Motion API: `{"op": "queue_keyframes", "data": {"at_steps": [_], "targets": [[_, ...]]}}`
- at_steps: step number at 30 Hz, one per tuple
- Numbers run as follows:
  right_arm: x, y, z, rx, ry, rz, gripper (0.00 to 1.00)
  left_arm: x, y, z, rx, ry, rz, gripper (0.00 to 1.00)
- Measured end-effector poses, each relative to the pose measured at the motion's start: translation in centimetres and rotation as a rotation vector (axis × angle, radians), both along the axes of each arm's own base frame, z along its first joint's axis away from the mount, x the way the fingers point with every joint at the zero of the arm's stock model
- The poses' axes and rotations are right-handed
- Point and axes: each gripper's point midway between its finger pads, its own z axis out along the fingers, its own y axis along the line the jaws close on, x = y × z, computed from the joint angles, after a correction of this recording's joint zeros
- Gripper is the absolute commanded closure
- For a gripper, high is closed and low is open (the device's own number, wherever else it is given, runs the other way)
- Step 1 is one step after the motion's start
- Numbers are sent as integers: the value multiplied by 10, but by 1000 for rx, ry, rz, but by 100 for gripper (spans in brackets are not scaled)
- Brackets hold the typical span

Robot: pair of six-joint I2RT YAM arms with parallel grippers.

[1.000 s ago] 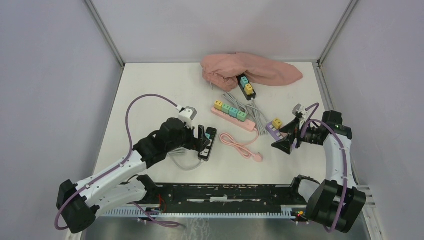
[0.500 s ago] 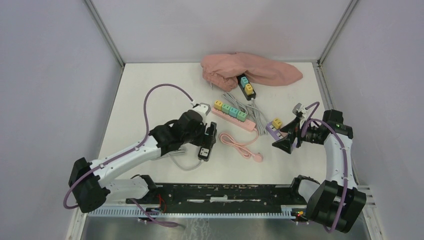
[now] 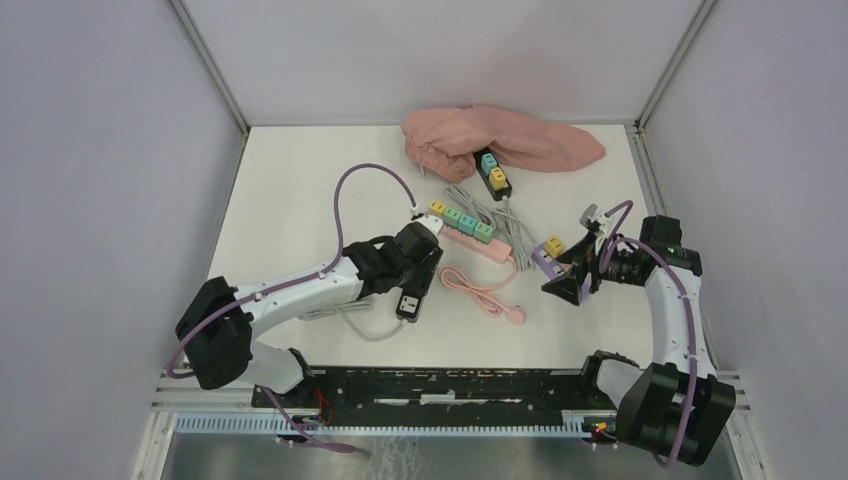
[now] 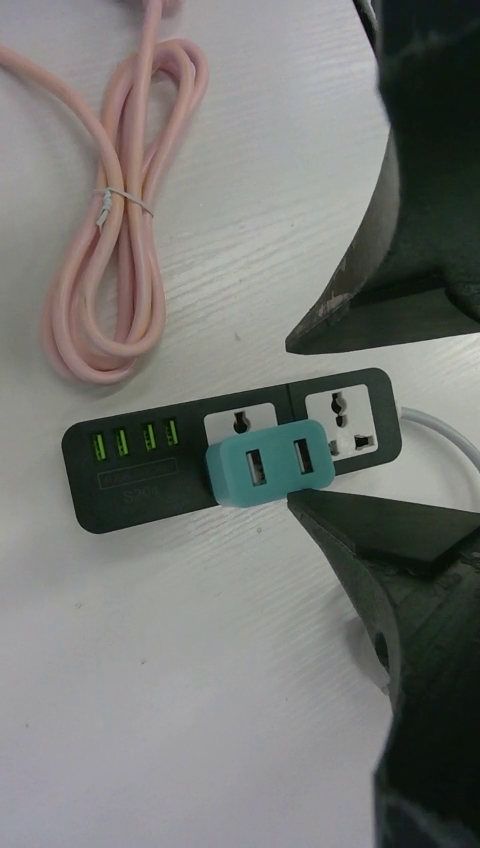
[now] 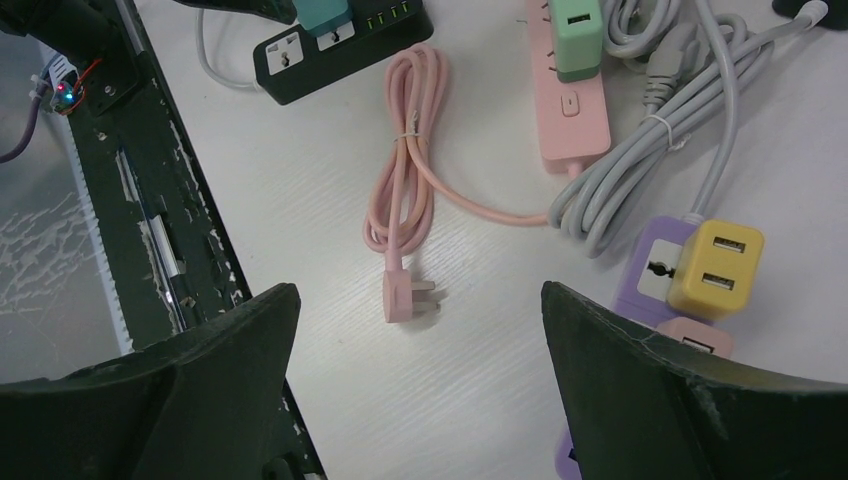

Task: Pull the plug off the socket
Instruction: Pick up the socket from the center of the board.

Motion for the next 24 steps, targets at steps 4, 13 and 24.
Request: {"op": "queue_keyframes", "data": {"at_steps": [4,13,24], "targets": [[1,2,0,-4,-3,10,4,3,-3,-8,11,2,-2,46],[1,7,0,-3,-1,28,4,6,1,-27,79,10,-22,70],[5,36,5,73,99,70,8,6,1,-18,46,-40,-61,97]]}}
